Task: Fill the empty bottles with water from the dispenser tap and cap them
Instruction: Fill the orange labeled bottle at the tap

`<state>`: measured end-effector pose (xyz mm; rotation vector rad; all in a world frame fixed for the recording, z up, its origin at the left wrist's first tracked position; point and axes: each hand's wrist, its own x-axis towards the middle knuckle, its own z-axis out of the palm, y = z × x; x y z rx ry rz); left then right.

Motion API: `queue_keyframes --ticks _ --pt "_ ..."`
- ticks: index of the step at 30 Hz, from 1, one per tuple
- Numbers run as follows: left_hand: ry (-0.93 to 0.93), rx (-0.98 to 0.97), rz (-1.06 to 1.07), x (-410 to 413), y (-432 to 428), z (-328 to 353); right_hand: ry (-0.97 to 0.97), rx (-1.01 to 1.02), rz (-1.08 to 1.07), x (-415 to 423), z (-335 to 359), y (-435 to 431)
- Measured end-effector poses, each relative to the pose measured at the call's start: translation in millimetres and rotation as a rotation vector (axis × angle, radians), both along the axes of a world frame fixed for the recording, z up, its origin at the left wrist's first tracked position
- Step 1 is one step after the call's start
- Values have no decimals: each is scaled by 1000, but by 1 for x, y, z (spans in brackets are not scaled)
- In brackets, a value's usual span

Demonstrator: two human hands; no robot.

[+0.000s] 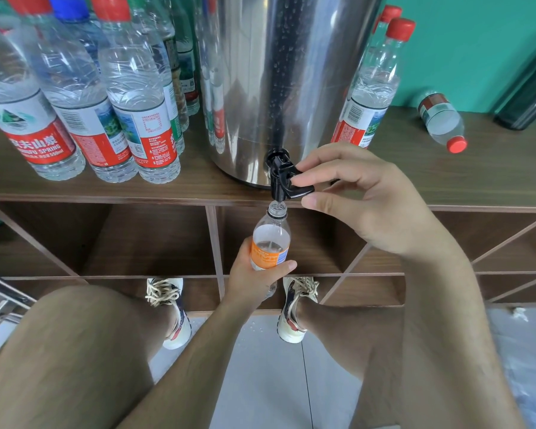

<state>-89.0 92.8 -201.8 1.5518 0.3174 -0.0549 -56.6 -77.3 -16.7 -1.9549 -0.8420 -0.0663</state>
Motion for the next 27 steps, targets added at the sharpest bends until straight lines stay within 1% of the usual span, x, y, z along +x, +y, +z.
queue_keyframes --ticks 27 --pt "35 12 -10 -3 -1 -9 -13 -15 1 0 0 -1"
